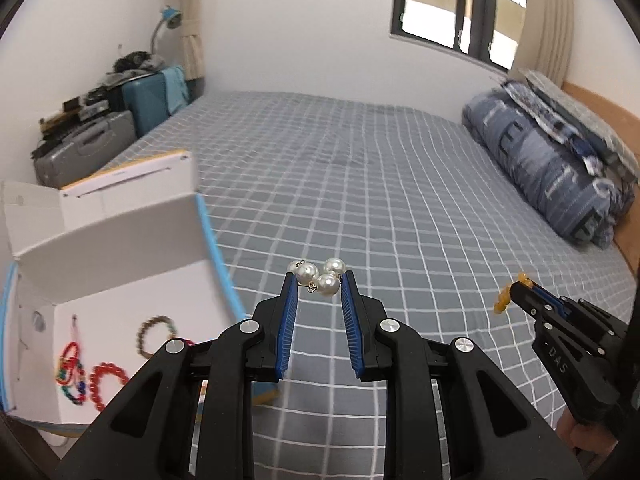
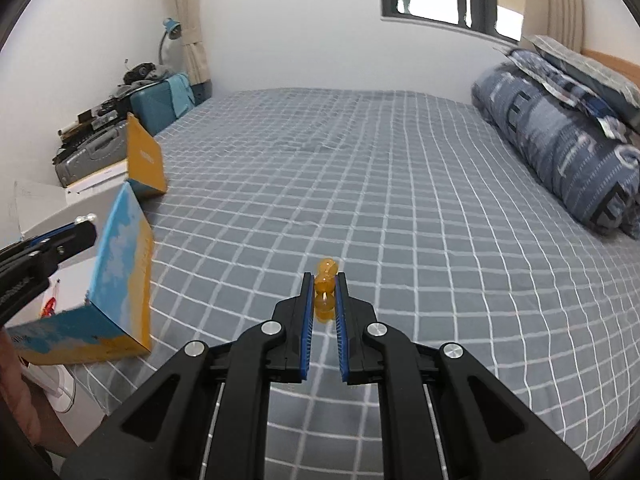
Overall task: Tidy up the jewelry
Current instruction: 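Lift both held items and carry them toward the white box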
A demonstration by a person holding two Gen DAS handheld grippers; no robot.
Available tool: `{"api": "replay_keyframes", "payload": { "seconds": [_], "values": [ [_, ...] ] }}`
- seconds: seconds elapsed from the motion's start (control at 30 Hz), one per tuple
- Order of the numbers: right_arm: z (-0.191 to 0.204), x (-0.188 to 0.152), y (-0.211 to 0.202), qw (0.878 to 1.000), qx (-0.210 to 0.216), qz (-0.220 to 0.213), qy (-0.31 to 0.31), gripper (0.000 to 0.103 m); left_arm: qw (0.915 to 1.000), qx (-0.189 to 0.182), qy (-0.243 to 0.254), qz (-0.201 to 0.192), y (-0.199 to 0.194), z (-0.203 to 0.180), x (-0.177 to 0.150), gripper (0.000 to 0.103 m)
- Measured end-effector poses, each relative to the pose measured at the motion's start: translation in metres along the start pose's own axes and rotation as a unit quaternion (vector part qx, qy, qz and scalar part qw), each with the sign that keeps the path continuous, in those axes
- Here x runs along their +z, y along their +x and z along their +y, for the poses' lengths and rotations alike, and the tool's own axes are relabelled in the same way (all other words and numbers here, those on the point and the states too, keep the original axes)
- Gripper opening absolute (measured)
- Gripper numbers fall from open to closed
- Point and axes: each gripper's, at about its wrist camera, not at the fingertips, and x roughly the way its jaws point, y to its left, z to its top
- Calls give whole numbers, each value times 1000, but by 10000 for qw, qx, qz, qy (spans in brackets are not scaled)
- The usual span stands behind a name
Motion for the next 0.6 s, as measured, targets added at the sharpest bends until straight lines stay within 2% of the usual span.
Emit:
{"api": "replay_keyframes", "payload": {
  "seconds": [0.23,0.33,0.47,0.6],
  "values": [
    [54,33,-4,9982,366,-249,-393,9,9989,376,-276,6,-18,53,13,22],
    [83,44,-3,9962,593,-313,-548,9,9972,671,-342,34,-23,78,13,22],
    [128,52,-3,9924,743,-462,-860,9,9946,890,-529,88,-30,112,11,22],
    [169,55,1,9875,1085,-415,-1070,9,9915,1069,-721,152,-34,144,5,22]
  ]
}}
